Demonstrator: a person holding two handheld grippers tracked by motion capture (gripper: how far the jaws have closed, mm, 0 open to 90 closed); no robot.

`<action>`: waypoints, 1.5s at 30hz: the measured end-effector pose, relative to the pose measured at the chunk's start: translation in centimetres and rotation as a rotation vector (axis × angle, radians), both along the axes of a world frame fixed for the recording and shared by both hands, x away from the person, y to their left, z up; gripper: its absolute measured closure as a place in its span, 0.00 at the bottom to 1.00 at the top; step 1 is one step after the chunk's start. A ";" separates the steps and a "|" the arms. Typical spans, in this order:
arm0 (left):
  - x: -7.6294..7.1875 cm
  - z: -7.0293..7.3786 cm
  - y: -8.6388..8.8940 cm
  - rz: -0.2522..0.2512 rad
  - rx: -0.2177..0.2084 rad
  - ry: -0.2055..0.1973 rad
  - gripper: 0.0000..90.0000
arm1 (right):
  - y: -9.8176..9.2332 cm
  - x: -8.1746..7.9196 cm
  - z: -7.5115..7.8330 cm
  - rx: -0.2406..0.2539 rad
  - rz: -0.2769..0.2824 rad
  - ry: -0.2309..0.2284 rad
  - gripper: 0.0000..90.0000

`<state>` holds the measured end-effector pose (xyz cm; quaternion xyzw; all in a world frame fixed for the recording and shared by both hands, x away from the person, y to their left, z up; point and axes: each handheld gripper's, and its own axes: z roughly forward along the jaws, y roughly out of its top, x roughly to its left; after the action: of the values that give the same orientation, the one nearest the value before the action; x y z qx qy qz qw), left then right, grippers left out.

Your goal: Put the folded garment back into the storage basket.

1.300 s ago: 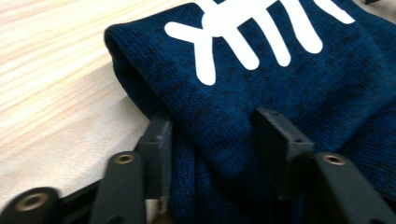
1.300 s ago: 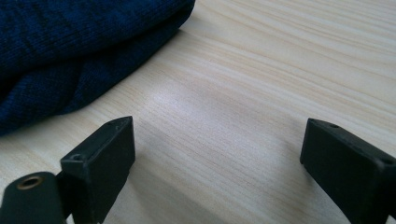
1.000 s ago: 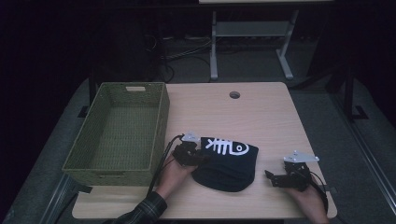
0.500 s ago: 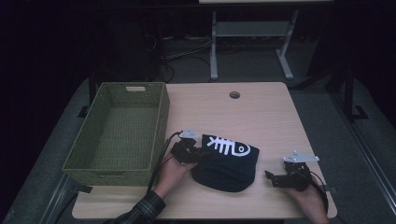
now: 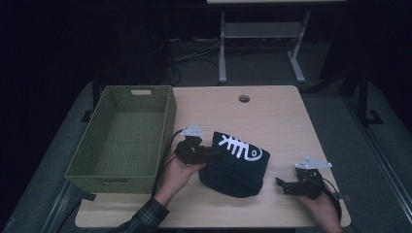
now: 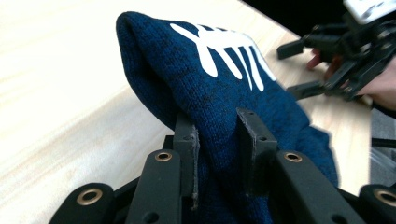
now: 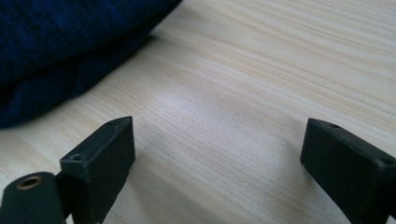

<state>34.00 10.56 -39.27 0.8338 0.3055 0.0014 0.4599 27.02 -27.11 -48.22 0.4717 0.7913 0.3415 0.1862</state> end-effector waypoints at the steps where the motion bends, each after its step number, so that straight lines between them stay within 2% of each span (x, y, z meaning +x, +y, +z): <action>1: 0.0 0.3 0.1 -0.005 -0.007 -0.003 0.79 | 0.0 0.0 0.0 0.000 0.000 0.000 0.11; 8: -0.1 2.4 0.9 -0.042 -0.027 -0.024 0.79 | 0.0 0.0 0.0 0.000 0.000 -0.001 0.11; 14: 0.2 3.7 2.5 -0.055 -0.060 -0.031 0.79 | 0.0 0.0 0.0 0.000 0.001 -0.001 0.11; 30: 0.7 7.1 6.7 -0.022 -0.081 -0.056 0.79 | 0.0 0.0 0.0 0.001 0.001 -0.001 0.11; 37: 0.6 9.1 8.5 0.000 -0.095 -0.084 0.79 | 0.0 0.0 0.0 0.002 0.001 0.000 0.11; 45: 0.5 11.2 10.2 0.026 -0.108 -0.097 0.79 | 0.0 0.0 0.0 0.001 0.000 -0.001 0.11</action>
<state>34.50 20.80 -28.07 0.8025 0.2933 0.0312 0.5186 27.02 -27.11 -48.22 0.4717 0.7911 0.3422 0.1861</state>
